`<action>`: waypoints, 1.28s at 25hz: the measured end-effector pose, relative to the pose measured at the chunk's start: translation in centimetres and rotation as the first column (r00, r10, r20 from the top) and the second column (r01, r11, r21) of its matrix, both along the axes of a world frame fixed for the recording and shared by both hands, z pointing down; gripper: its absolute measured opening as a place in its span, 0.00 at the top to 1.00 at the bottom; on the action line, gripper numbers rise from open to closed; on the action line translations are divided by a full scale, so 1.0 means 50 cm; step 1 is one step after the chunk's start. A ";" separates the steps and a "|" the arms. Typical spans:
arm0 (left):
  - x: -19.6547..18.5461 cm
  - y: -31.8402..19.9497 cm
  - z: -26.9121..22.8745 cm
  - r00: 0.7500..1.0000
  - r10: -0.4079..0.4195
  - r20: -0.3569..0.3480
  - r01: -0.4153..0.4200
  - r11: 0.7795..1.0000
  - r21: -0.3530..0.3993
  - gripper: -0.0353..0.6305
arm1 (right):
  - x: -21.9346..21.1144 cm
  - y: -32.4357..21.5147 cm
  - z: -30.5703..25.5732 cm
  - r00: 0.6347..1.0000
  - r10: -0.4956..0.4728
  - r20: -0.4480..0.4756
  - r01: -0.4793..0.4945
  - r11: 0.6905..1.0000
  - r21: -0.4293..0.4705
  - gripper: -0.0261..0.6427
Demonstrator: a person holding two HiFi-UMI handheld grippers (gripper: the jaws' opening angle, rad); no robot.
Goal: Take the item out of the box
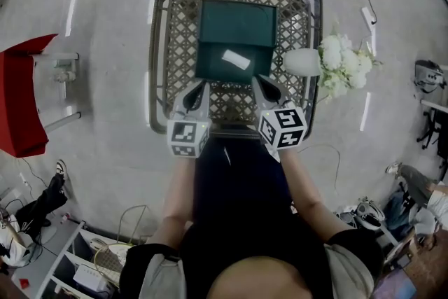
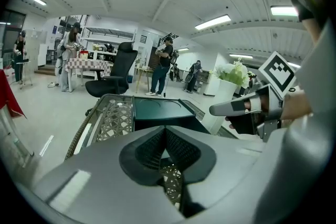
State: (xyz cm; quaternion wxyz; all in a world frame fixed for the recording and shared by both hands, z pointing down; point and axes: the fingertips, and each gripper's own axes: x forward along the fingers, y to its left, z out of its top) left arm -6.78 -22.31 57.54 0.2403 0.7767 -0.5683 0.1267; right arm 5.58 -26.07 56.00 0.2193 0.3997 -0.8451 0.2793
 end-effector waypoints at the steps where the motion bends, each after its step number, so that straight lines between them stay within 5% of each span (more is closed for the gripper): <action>1: 0.000 -0.002 0.003 1.000 0.000 0.001 0.000 1.000 -0.005 0.94 | -0.004 -0.004 0.002 1.000 -0.006 -0.001 0.006 1.000 -0.002 0.96; 20: 0.005 -0.038 0.032 1.000 -0.012 0.003 0.012 1.000 -0.025 0.94 | -0.044 -0.065 0.065 0.983 -0.118 -0.138 0.116 0.993 -0.025 0.95; 32: -0.006 -0.036 0.058 0.999 -0.054 -0.004 0.054 0.997 -0.047 0.94 | -0.095 -0.077 0.111 0.909 -0.311 -0.277 0.306 0.950 -0.063 0.92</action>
